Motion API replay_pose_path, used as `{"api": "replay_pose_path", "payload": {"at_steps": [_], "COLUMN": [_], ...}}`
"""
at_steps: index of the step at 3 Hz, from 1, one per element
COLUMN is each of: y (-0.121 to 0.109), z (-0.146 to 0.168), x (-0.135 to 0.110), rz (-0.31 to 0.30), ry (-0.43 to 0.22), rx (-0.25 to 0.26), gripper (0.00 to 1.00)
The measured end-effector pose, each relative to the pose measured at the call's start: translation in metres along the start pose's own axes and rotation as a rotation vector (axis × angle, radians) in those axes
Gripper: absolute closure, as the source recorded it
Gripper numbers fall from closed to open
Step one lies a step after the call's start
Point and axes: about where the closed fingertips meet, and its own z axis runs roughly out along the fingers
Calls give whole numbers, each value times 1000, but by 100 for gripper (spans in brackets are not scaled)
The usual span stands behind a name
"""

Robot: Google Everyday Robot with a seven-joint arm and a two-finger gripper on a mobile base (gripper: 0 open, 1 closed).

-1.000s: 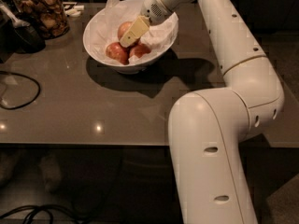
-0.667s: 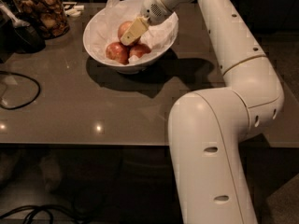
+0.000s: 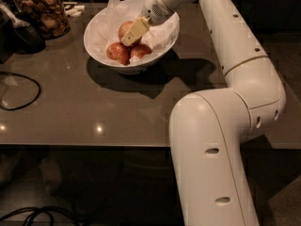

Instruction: Pick apple from white bowl

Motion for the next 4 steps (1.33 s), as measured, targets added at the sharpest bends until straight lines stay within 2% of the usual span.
{"api": "replay_pose_path", "payload": {"at_steps": [1,2,4], "y": [-1,3,19], "z": [1,-19,-46], "x": [-1,-12,-34], "rz": [0,16,34], "ry": [-1,-12,-24], "rx": [1,39,64], "gripper": [100,100,100]}}
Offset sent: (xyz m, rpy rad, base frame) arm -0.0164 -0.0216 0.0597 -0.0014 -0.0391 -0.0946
